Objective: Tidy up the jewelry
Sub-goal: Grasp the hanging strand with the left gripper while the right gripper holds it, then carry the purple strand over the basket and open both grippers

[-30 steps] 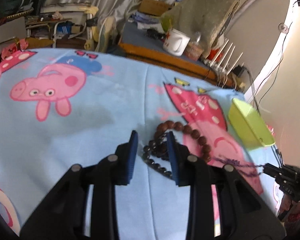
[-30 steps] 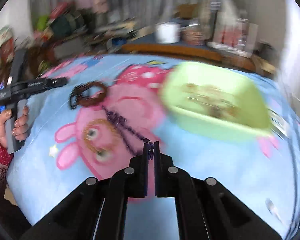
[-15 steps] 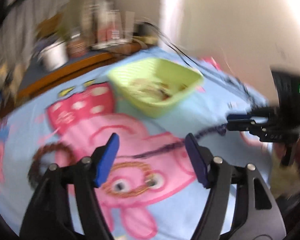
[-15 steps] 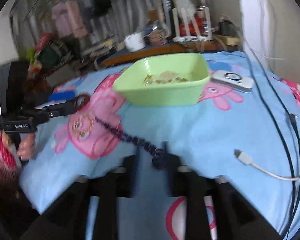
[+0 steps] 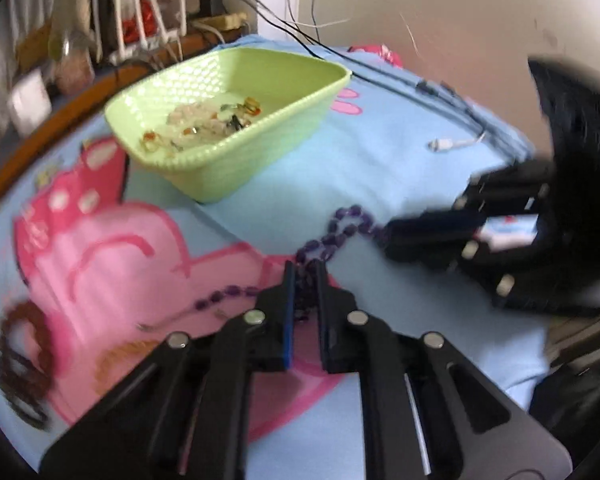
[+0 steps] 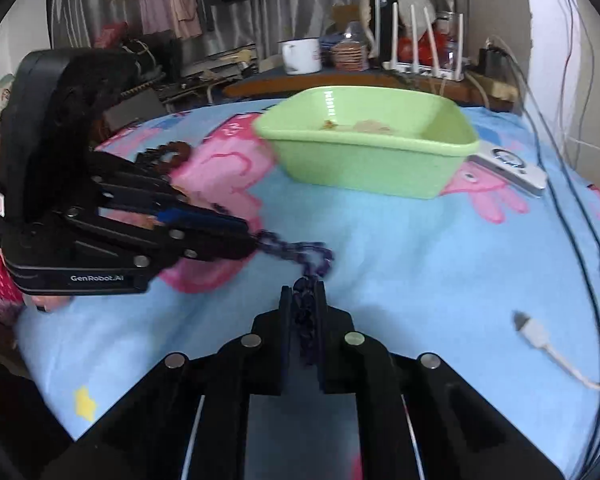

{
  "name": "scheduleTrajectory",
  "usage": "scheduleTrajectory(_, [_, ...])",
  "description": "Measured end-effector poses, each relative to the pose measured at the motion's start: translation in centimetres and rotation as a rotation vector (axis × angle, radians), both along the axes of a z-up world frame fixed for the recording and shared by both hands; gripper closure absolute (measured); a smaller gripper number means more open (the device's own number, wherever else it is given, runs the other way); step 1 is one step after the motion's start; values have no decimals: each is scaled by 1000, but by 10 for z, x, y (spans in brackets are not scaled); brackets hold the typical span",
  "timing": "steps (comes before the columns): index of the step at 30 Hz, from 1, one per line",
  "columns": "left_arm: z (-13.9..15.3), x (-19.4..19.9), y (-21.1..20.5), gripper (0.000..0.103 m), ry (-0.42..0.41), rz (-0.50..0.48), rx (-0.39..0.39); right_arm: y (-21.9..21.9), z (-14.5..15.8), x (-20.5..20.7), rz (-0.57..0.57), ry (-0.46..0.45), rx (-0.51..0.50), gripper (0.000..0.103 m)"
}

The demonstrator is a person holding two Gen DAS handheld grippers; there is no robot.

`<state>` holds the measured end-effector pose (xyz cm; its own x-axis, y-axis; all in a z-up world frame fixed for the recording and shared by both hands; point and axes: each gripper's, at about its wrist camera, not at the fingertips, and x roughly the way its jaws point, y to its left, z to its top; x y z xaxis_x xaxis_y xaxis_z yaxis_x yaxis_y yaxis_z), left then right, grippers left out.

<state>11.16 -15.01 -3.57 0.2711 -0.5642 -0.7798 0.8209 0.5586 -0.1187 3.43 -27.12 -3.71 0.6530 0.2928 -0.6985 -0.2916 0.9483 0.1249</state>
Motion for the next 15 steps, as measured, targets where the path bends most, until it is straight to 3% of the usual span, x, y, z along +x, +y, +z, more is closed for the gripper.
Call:
scheduleTrajectory(4, [20,-4,12,94,49,20,-132,-5,23,-4,8,-30,150,103])
scheduleTrajectory(8, [64,0,22,94,56,26,-266,-15,73,-1,14,-123,281,103])
scheduleTrajectory(12, [118,19,19,94,13,54,-360,-26,125,15,-7,-236,319,103])
scheduleTrajectory(15, [146,37,15,94,-32,90,-396,-31,155,29,-23,-313,286,103])
